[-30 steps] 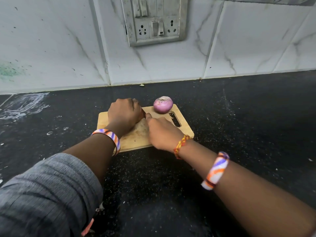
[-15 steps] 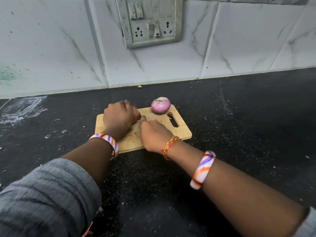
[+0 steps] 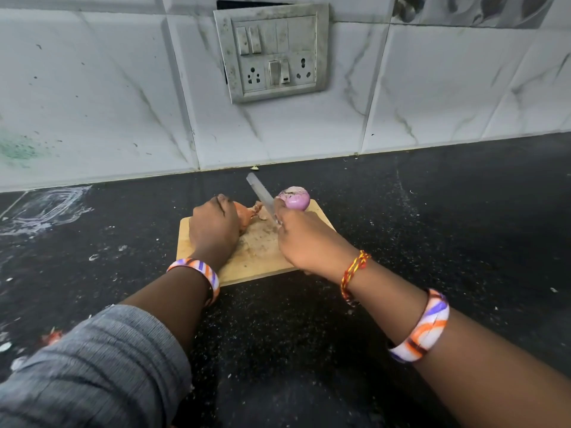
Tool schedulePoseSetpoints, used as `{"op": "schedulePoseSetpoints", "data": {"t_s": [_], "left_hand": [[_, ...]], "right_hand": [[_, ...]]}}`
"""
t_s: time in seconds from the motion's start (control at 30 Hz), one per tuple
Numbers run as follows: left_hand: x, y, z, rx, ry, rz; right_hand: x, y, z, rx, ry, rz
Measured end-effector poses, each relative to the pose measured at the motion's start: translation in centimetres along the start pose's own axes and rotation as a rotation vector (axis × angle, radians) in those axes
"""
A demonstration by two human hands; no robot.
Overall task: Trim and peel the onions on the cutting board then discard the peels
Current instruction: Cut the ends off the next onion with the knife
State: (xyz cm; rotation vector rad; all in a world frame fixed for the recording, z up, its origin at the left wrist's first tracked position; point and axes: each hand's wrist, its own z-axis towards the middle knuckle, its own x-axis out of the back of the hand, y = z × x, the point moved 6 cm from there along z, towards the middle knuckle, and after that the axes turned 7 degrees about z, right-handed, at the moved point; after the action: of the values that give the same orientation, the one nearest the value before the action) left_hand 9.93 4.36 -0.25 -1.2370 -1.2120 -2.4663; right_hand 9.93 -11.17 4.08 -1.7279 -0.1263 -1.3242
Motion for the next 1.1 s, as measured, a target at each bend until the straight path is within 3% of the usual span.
{"op": "schedulePoseSetpoints", "data": {"t_s": [0.57, 1.1], "left_hand": [[0.1, 0.0, 0.1, 0.006, 0.015, -0.017], [-0.1, 0.1, 0.2, -0.002, 0.011, 0.001]], "right_hand": [[-2.5, 0.7, 1.8, -0.043, -0.010, 0.113], [-2.4, 0.6, 3.1, 0.011, -0.045, 0.019]]}}
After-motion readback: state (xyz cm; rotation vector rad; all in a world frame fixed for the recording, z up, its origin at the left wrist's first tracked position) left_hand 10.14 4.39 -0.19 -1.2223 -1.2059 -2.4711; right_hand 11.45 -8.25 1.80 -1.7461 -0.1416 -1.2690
